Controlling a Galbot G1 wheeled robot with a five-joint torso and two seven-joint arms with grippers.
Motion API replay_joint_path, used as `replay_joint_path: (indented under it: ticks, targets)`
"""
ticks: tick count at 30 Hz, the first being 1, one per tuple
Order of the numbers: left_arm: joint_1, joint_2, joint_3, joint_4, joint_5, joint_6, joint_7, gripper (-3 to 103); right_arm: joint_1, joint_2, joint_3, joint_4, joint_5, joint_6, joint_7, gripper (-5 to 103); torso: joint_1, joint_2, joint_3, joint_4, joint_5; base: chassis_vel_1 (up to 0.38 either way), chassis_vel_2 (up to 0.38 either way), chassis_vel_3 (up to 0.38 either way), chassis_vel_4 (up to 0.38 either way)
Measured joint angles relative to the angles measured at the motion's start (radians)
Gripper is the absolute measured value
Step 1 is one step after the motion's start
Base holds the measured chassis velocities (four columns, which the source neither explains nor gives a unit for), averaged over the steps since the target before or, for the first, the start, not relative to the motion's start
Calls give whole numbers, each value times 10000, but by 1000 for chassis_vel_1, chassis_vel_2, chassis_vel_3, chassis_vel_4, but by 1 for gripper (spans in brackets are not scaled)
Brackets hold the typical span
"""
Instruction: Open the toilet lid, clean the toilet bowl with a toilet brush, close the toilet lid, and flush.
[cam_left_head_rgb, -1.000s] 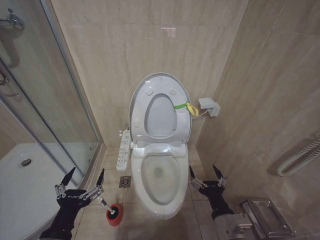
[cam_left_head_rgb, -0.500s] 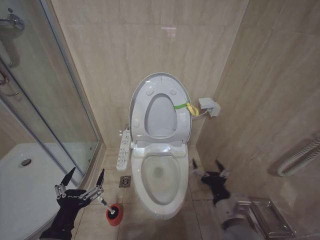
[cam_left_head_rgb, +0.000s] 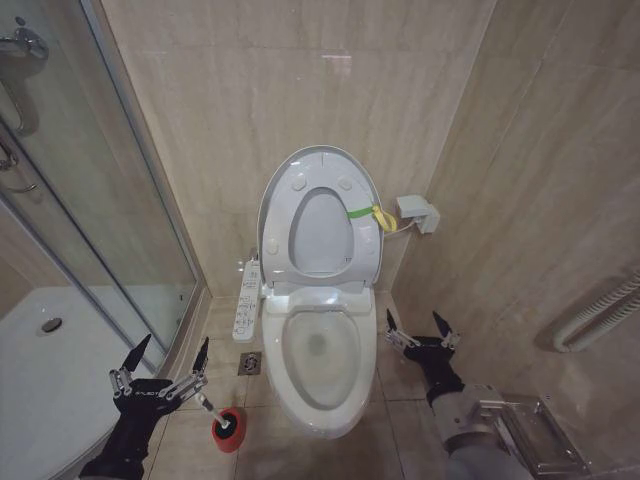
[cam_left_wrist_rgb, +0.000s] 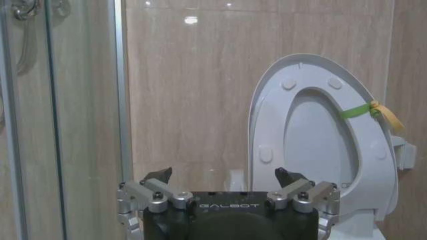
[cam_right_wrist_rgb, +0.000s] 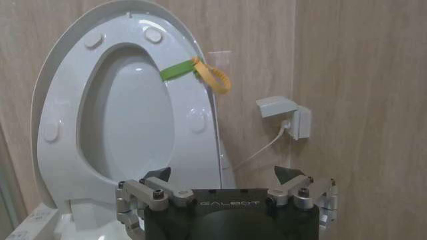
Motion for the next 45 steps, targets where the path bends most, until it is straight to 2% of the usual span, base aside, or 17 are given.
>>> replay_joint_path:
  ticks: [9, 12, 16, 31, 45]
  targets:
    - [-1, 0, 0, 0, 0, 0, 0, 100, 1196, -380, 70, -1032, 296, 12, 295, 100, -1, 0, 0, 0, 1, 0, 0, 0, 0]
    - [0, 0, 0, 0, 0, 0, 0, 100, 1615, -458, 129, -1384, -150, 167, 443, 100, -1, 0, 0, 1, 2, 0, 0, 0, 0]
    - [0, 0, 0, 0, 0, 0, 0, 100, 1798, -505, 141, -1488, -181, 184, 617, 100, 0, 0, 0, -1, 1, 0, 0, 0, 0]
    - [0, 0, 0, 0, 0, 0, 0, 100, 3426, -706, 17, -2453, 755, 39, 1225, 100, 0, 0, 0, 0, 0, 0, 0, 0, 0]
    - [0, 0, 1, -1, 0, 0, 0, 100, 4988, -669, -78, -3357, 916, 1, 1466, 100, 0, 0, 0, 0, -1, 0, 0, 0, 0]
